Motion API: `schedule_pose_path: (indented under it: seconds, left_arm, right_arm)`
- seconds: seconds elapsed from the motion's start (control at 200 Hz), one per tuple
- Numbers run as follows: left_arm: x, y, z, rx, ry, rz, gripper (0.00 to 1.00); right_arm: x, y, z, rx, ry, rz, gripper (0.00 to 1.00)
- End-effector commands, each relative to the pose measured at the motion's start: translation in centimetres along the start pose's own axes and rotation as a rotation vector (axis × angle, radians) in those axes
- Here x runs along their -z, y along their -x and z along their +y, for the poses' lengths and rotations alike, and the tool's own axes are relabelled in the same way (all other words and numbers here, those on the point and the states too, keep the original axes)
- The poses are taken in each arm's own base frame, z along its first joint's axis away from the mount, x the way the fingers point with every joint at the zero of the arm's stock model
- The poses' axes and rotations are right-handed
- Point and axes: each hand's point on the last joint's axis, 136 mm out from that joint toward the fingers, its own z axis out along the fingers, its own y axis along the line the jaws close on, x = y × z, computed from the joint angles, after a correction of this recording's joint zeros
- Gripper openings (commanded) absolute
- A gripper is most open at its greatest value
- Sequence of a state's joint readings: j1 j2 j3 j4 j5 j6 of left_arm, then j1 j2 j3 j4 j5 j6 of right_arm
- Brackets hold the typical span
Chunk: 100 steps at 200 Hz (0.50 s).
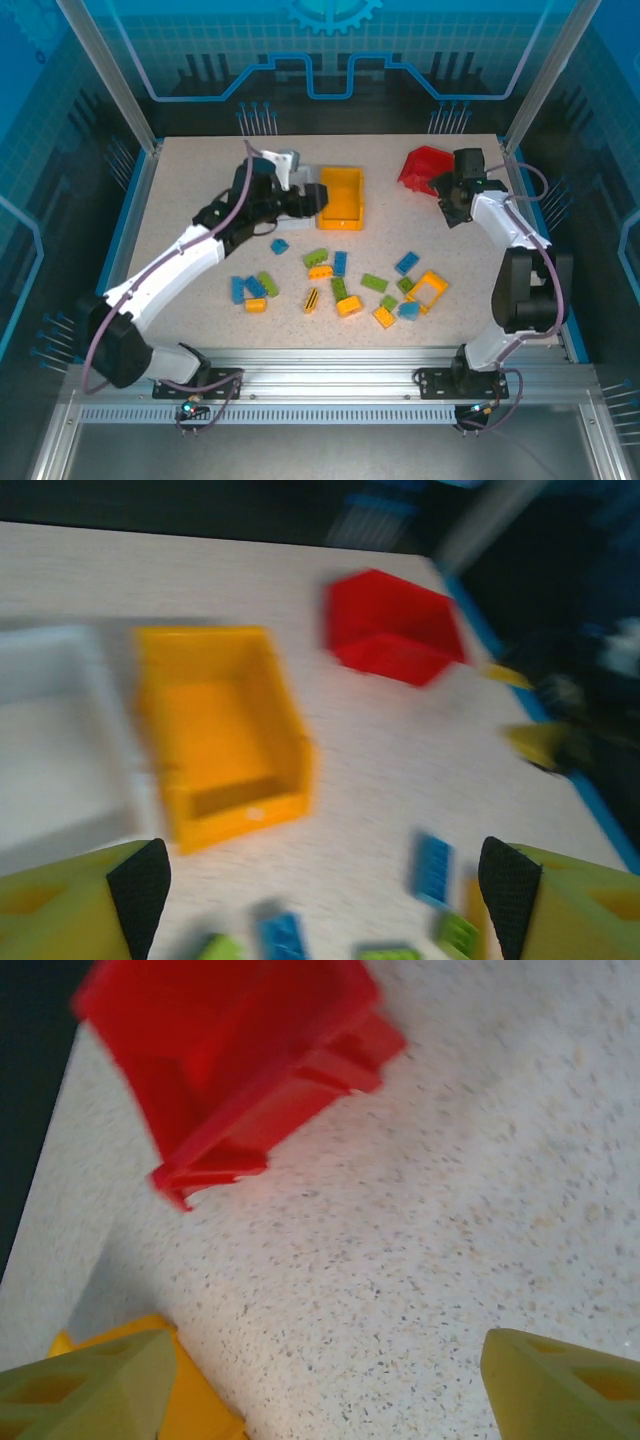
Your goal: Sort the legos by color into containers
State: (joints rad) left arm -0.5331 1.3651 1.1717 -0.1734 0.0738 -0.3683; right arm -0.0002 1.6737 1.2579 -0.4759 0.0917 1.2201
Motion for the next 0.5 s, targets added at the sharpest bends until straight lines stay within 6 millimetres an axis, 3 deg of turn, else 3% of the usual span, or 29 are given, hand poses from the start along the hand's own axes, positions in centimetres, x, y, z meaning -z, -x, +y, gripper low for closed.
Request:
schedule_pose_path:
  seconds: [0.0,0.07,0.22,0.495]
  left_arm:
    - [0.1,-2.0,-4.6,-0.011,-0.172,0.002,0.86]
    - [0.5,-3.2,-6.6,-0.035,-0.212,0.007,0.86]
    - [0.7,-5.6,-8.7,-0.052,-0.248,0.048,0.86]
    - [0.9,-7.9,-8.7,-0.066,-0.232,0.094,0.86]
  right_arm:
    - [-1.3,-0.2,1.9,-0.203,0.062,0.063,0.84]
    - [-2.4,0.3,2.3,-0.251,0.062,0.084,0.85]
    - [-4.6,1.6,3.2,-0.308,0.076,0.097,0.86]
    - [-7.1,2.8,4.3,-0.320,0.062,0.116,0.84]
